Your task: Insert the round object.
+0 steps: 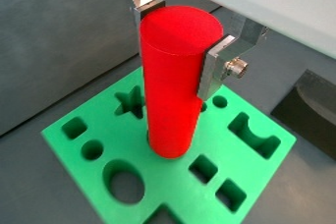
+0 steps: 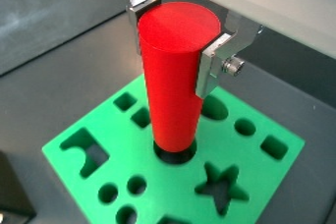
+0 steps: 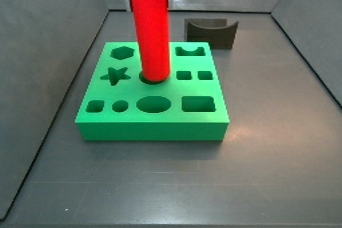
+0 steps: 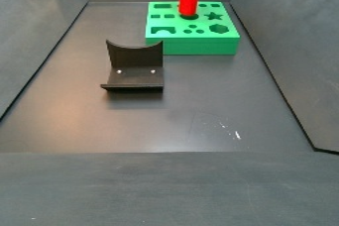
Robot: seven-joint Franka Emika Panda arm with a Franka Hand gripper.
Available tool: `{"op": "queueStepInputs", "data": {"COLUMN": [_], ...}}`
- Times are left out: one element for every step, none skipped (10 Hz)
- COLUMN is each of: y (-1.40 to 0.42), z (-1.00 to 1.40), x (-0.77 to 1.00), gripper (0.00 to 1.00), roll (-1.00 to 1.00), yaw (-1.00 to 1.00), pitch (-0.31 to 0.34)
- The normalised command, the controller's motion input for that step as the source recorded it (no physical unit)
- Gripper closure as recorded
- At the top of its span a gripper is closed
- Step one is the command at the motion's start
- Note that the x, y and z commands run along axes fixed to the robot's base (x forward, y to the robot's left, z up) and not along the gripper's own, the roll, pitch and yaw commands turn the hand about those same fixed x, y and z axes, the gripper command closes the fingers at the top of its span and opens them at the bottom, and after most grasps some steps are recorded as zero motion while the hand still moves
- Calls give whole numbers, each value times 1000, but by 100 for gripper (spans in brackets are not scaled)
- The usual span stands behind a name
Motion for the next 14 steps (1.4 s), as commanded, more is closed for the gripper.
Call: {"op": "queueStepInputs", "data": {"y": [189,40,0,-9,-57,-29,-66,-94,-46,-34,0,0,0,0], "z": [-129,-186,-226,-203,-149,-114,-86,-111,-91,-71,-111,-131,-200,-340], "x": [-89,-9,0,0,11,0,0,137,269,249,186,89,69,0], "gripper": [100,100,100,100,100,100,100,100,100,100,100,100,100,100], "roll": [-89,-79,-91,-120,-119,-123,-124,-84,-24,-20,-33,0,0,0], "yaw": [0,0,0,0,0,0,0,0,0,0,-3,0,0,-26], "pitch": [0,0,0,0,0,0,0,0,44,41,17,11,0,0]}}
